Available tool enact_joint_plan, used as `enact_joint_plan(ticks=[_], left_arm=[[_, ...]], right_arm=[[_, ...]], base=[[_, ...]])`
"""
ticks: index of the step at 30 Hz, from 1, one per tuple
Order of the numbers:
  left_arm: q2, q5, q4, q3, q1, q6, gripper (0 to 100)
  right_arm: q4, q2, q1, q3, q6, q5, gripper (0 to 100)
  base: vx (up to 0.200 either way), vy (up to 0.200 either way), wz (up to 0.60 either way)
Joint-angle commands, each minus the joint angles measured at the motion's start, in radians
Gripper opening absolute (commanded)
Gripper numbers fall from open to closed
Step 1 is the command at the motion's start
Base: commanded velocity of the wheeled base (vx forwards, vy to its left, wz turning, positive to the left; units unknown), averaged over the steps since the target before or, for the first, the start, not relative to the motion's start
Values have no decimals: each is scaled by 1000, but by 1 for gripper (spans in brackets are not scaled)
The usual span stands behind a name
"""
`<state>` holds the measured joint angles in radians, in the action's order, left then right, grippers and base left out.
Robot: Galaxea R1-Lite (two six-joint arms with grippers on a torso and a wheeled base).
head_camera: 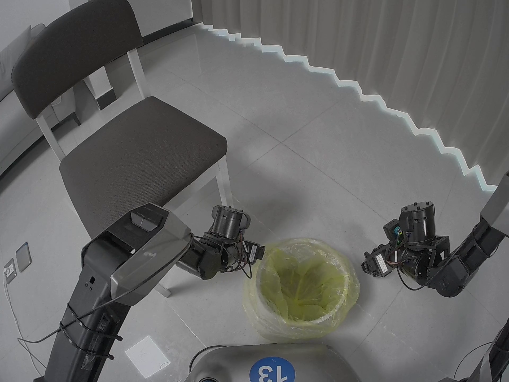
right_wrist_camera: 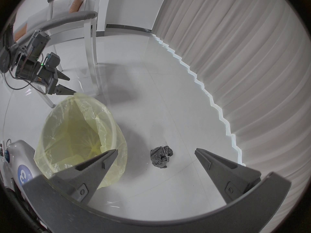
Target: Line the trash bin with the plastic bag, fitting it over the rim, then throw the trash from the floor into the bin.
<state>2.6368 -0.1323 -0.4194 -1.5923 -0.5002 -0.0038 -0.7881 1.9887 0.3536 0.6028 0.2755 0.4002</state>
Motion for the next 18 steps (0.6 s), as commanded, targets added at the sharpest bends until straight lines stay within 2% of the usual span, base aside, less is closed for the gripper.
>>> enact_joint_plan(ticks=[1, 10, 18], left_arm=[[63, -3, 63, -95, 0, 1, 100], [120, -6, 192, -270, 0, 1, 100], [-8, -7, 188, -184, 26, -5, 100]], right_arm=[[0, -4, 1, -11, 2, 0, 100], [1, 9, 2, -12, 4, 0, 100], [1, 51, 2, -8, 5, 2, 100]], base=[[0, 0, 0], [0, 0, 0], [0, 0, 0]])
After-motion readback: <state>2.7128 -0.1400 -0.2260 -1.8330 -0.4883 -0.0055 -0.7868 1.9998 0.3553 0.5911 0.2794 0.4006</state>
